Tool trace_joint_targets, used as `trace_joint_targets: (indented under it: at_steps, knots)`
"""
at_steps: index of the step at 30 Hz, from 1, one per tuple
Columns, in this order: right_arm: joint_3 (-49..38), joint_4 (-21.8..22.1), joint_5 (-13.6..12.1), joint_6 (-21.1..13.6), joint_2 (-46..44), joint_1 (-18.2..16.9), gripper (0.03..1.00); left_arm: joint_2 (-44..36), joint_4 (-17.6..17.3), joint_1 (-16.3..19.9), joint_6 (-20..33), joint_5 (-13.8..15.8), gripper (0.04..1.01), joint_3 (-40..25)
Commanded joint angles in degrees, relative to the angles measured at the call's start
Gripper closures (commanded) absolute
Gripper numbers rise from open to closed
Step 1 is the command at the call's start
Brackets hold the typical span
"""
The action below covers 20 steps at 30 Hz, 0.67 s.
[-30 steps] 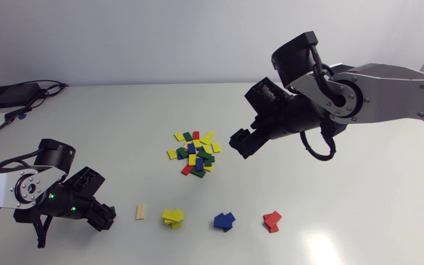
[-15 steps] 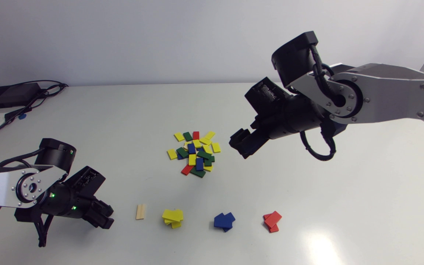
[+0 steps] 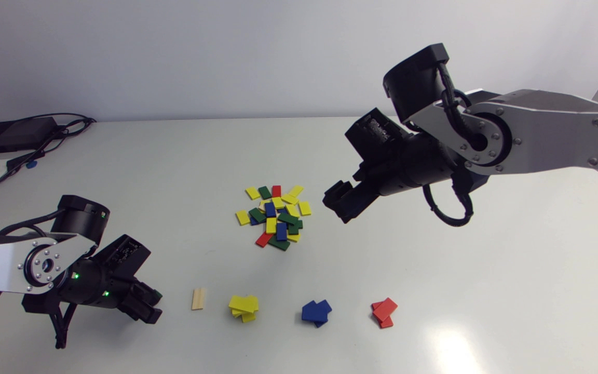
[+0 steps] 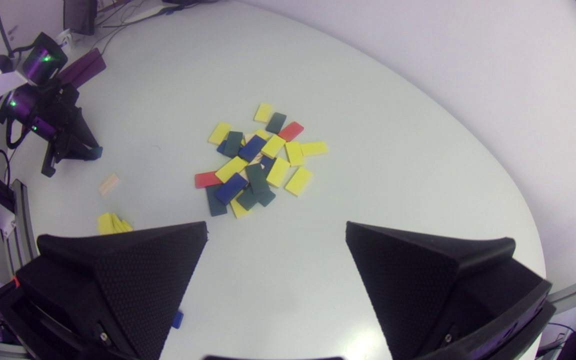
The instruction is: Take domino bricks one by one from the mixed stack on the table and place each onto the existing stack of the same color.
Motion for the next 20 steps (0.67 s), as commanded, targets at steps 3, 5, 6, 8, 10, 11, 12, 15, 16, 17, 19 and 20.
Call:
trace_joint_targets:
  at_steps: [3, 5, 6, 8, 10, 11, 12, 15, 16, 17, 19, 20]
  knots:
    - [-0.9, 0.3, -0.4, -0.2, -0.8, -0.3, 0.062, 2.0, -0.3, 1.1, 0.9, 0.0, 0.741, 1.8]
    - [-0.9, 0.3, -0.4, -0.2, -0.8, -0.3, 0.062, 2.7, -0.2, 1.3, 0.9, 0.0, 0.741, 2.0]
    - [-0.9, 0.3, -0.4, -0.2, -0.8, -0.3, 0.062, 3.0, -0.2, 1.3, 0.5, 0.0, 0.741, 2.0]
    - [-1.0, 0.3, -0.4, -0.1, -0.8, -0.2, 0.062, 3.5, -0.1, 1.2, -0.2, 0.0, 0.741, 2.2]
    - [-1.2, 0.3, -0.4, -0.2, -0.9, -0.3, 0.062, 3.8, 0.0, 1.1, -0.7, 0.0, 0.741, 2.4]
    - [-1.3, 0.3, -0.4, -0.2, -0.9, -0.3, 0.062, 3.9, 0.0, 1.1, -0.9, 0.0, 0.741, 2.5]
    - [-1.4, 0.3, -0.4, -0.2, -1.0, -0.3, 0.062, 4.0, 0.0, 1.0, -1.0, 0.0, 0.741, 2.6]
    - [-1.6, 0.3, -0.4, -0.2, -1.1, -0.3, 0.062, 3.9, -0.1, 1.0, -1.1, 0.0, 0.739, 2.8]
    - [-1.7, 0.3, -0.4, -0.2, -1.1, -0.3, 0.062, 3.8, -0.1, 1.0, -1.1, 0.0, 0.738, 2.8]
    - [-1.7, 0.3, -0.3, -0.3, -1.1, -0.3, 0.062, 3.7, -0.1, 1.0, -1.1, 0.0, 0.716, 2.6]
    - [-1.9, 0.3, -0.4, -0.3, -1.1, -0.4, 0.062, 3.5, -0.1, 0.9, -1.1, 0.0, 0.543, 2.4]
    - [-2.0, 0.3, -0.4, -0.4, -1.1, -0.4, 0.062, 3.1, -0.2, 0.9, -1.1, -0.1, 0.443, 2.3]
